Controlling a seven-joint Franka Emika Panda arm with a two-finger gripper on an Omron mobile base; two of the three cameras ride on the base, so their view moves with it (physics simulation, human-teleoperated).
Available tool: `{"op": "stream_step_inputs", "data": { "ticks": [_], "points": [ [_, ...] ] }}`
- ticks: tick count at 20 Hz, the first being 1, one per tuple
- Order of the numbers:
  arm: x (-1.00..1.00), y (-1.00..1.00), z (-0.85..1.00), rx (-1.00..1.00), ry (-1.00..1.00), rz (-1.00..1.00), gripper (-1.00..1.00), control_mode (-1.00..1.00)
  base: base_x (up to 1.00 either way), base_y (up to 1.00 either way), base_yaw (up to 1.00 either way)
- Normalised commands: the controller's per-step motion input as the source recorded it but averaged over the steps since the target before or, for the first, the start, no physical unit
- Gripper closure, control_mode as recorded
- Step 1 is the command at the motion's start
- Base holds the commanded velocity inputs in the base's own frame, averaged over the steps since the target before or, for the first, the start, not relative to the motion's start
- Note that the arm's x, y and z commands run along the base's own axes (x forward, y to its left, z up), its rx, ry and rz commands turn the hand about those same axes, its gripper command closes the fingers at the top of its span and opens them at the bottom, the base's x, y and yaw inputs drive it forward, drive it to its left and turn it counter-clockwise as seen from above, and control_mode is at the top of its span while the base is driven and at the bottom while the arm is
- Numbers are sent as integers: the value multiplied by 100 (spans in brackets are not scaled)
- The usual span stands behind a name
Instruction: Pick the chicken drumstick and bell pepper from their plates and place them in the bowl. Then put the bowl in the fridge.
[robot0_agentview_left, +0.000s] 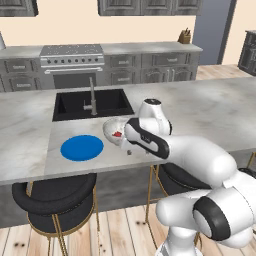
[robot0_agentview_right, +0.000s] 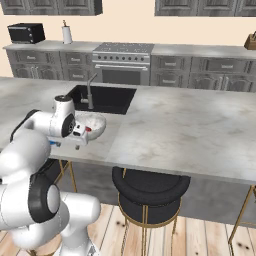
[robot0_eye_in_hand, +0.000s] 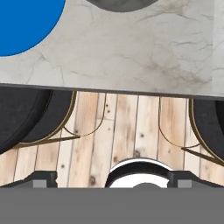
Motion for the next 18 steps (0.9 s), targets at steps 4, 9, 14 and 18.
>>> {"op": "stream_step_inputs", "data": {
  "ticks": [4, 9, 14, 18],
  "points": [
    [0, 0, 0, 0, 0, 0, -100, -100, 0, 0, 0],
    [0, 0, 0, 0, 0, 0, -100, -100, 0, 0, 0],
    [0, 0, 0, 0, 0, 0, -100, 100, 0, 0, 0],
    [0, 0, 0, 0, 0, 0, -100, 100, 0, 0, 0]
  ]
}}
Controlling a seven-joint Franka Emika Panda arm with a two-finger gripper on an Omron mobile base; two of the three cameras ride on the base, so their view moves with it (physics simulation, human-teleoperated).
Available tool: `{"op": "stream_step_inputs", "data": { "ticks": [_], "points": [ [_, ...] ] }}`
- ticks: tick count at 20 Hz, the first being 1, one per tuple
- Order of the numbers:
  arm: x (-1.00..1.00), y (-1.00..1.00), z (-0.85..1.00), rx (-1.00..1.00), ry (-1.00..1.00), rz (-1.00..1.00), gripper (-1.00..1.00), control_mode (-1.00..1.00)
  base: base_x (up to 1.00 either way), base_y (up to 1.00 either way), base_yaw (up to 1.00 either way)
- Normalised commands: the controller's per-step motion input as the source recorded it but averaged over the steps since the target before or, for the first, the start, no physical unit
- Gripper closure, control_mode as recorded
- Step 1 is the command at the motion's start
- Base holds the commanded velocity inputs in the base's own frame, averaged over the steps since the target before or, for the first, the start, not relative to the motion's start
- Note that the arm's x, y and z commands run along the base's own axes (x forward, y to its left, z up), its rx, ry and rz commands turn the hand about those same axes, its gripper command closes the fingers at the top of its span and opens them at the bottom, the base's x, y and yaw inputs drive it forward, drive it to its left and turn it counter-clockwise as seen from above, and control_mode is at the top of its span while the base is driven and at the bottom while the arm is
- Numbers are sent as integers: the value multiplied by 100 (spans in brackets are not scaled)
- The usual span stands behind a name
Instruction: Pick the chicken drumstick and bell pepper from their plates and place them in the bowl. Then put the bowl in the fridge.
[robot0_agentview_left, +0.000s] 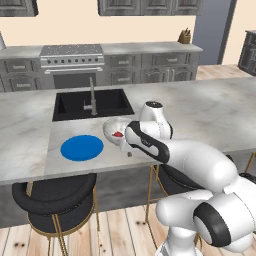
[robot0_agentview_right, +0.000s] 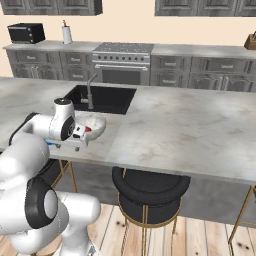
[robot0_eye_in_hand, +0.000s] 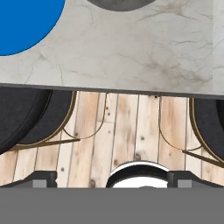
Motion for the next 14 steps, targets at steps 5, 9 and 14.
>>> {"op": "stream_step_inputs", "data": {
  "ticks": [5, 9, 14],
  "points": [
    [0, 0, 0, 0, 0, 0, -100, 100, -33, 4, 9],
    [0, 0, 0, 0, 0, 0, -100, 100, -59, 43, 19],
    [0, 0, 0, 0, 0, 0, -100, 100, -12, 89, 8]
  ]
}}
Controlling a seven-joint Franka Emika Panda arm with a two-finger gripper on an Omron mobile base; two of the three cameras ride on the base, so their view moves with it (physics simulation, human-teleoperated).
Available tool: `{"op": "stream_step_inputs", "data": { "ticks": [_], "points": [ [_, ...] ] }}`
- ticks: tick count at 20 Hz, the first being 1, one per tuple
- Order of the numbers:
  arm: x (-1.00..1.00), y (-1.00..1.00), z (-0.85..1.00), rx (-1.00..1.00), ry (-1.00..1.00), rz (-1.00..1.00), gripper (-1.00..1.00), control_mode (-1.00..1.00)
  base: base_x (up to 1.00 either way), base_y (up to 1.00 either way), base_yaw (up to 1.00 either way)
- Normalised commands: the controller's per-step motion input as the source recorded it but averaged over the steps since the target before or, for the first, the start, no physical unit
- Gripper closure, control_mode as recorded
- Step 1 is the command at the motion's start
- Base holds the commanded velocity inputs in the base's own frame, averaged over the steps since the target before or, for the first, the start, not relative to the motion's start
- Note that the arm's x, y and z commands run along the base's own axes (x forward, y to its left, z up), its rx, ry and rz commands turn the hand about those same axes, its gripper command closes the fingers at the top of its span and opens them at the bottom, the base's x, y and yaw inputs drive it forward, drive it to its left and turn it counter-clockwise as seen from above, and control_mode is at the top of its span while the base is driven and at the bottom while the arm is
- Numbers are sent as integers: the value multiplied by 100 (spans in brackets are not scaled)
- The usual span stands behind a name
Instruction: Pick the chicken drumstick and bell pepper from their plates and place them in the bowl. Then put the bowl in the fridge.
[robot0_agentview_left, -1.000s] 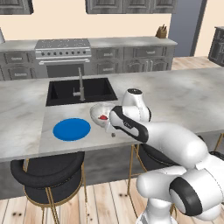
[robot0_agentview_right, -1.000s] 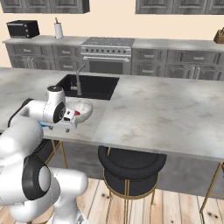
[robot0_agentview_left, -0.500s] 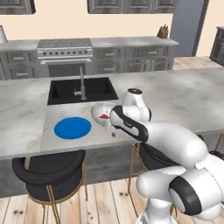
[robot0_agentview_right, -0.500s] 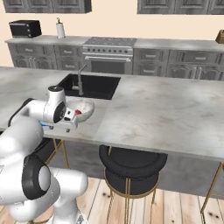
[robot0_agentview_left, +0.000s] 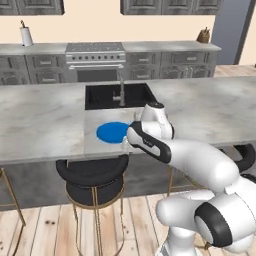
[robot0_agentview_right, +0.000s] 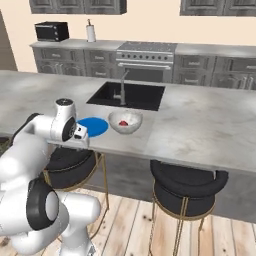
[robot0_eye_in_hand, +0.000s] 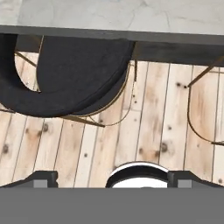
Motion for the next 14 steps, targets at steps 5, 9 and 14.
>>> {"op": "stream_step_inputs", "data": {
  "ticks": [5, 9, 14],
  "points": [
    [0, 0, 0, 0, 0, 0, -100, 100, 1, 94, 0],
    [0, 0, 0, 0, 0, 0, -100, 100, 15, 94, 0],
    [0, 0, 0, 0, 0, 0, -100, 100, 30, 93, 0]
  ]
}}
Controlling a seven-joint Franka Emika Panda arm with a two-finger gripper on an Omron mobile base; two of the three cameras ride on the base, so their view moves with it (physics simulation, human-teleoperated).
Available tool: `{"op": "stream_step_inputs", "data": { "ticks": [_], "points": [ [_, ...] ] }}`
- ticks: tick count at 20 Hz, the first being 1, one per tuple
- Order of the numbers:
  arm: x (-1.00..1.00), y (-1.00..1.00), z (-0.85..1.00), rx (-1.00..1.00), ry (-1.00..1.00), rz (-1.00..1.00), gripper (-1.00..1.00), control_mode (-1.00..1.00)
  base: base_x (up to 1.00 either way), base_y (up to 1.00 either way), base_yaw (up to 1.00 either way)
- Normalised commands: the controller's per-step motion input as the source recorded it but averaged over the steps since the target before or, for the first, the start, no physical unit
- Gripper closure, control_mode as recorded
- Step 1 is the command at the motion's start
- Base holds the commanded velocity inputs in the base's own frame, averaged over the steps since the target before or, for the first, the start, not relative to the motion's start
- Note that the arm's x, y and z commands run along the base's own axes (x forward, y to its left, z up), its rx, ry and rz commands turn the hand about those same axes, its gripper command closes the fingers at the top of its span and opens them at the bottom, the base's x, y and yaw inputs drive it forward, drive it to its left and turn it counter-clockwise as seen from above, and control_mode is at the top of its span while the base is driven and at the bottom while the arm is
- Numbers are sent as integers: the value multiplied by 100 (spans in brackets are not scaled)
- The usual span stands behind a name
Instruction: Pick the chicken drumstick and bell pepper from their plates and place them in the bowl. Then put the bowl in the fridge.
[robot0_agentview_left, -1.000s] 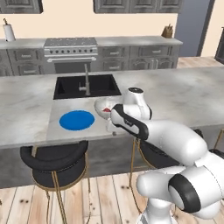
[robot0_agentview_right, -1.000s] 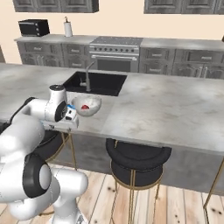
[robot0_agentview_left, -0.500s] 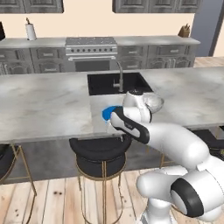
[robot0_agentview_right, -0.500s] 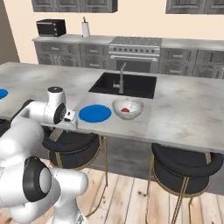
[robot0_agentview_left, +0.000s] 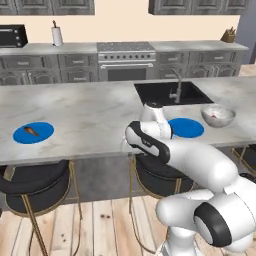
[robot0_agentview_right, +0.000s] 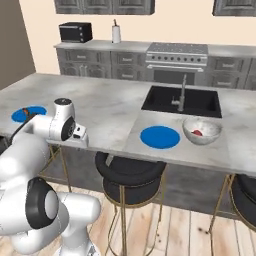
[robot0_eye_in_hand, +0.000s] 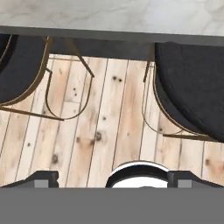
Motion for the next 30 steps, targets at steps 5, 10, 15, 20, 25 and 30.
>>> {"op": "stream_step_inputs", "data": {
  "ticks": [5, 10, 15, 20, 25, 30],
  "points": [
    [0, 0, 0, 0, 0, 0, -100, 100, 47, 81, -4],
    [0, 0, 0, 0, 0, 0, -100, 100, 63, 62, -11],
    [0, 0, 0, 0, 0, 0, -100, 100, 65, 12, -10],
    [0, 0, 0, 0, 0, 0, -100, 100, 54, 2, -9],
    [0, 0, 0, 0, 0, 0, -100, 100, 51, 2, 0],
    [0, 0, 0, 0, 0, 0, -100, 100, 29, 4, 1]
  ]
}}
